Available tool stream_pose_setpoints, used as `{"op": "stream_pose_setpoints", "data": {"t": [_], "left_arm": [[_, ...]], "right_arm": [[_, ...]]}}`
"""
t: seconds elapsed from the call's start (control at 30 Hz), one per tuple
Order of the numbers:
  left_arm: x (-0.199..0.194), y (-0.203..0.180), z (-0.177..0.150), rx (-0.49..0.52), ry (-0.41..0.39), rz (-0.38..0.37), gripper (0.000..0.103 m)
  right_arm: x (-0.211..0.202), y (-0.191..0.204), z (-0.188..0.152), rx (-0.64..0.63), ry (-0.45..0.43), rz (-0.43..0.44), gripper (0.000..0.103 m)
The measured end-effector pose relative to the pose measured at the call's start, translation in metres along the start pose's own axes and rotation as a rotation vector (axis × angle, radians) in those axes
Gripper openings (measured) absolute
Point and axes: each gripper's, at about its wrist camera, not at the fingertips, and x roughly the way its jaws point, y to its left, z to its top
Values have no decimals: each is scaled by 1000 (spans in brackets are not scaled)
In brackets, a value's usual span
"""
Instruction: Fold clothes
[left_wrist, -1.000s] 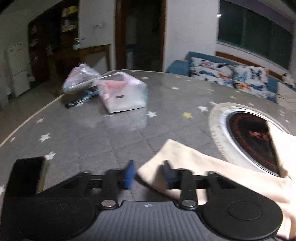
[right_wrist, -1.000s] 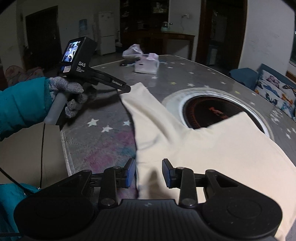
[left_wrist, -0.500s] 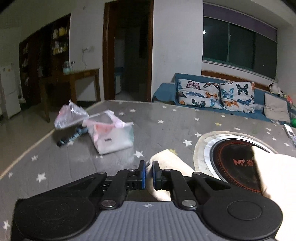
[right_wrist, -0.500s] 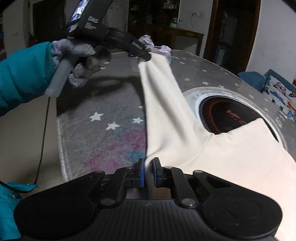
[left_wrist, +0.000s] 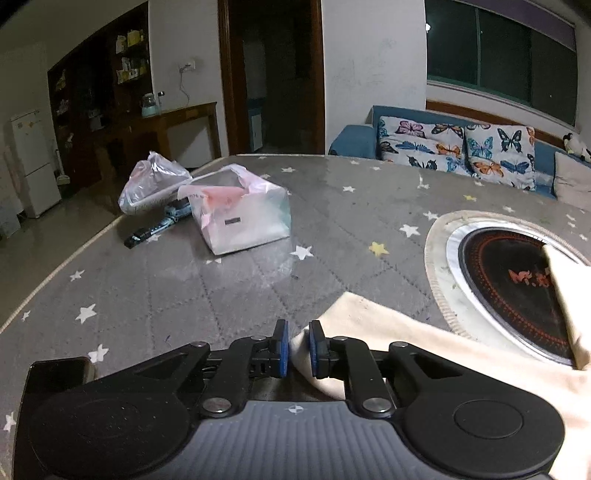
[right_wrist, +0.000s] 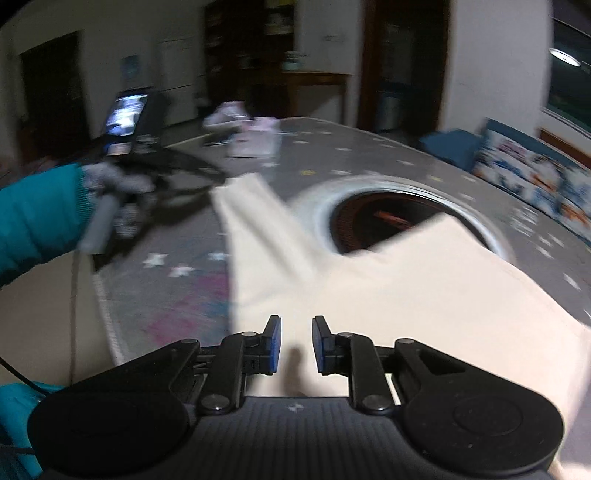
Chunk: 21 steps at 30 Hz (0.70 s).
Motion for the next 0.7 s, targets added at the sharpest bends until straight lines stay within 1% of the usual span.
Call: {"op": "stream_pose_setpoints", "data": {"t": [0.17, 0.27, 0.33, 0.47, 0.6, 0.67, 0.7], "left_arm": [[-14, -9, 3, -3, -19, -25, 15], [-23, -20, 5, -2, -28, -68, 15], [-28, -29, 5, -4, -25, -114, 15], [-34, -58, 7, 28, -11, -208, 16], [-32, -95, 10, 70, 9, -298, 17], [-28, -115, 13, 95, 15, -330, 24], [-26, -126, 14, 110, 15, -343, 33]], "right_arm": [[-26, -50, -32, 145, 19, -164, 18], [-39, -75, -52, 231, 35, -247, 18], [-47, -92, -66, 288, 42, -299, 18], [-58, -105, -75, 335, 24, -327, 18], [-58, -114, -60, 314, -13, -332, 18], [-54, -121, -52, 302, -17, -337, 18], [-49, -128, -48, 303, -17, -344, 18]]}}
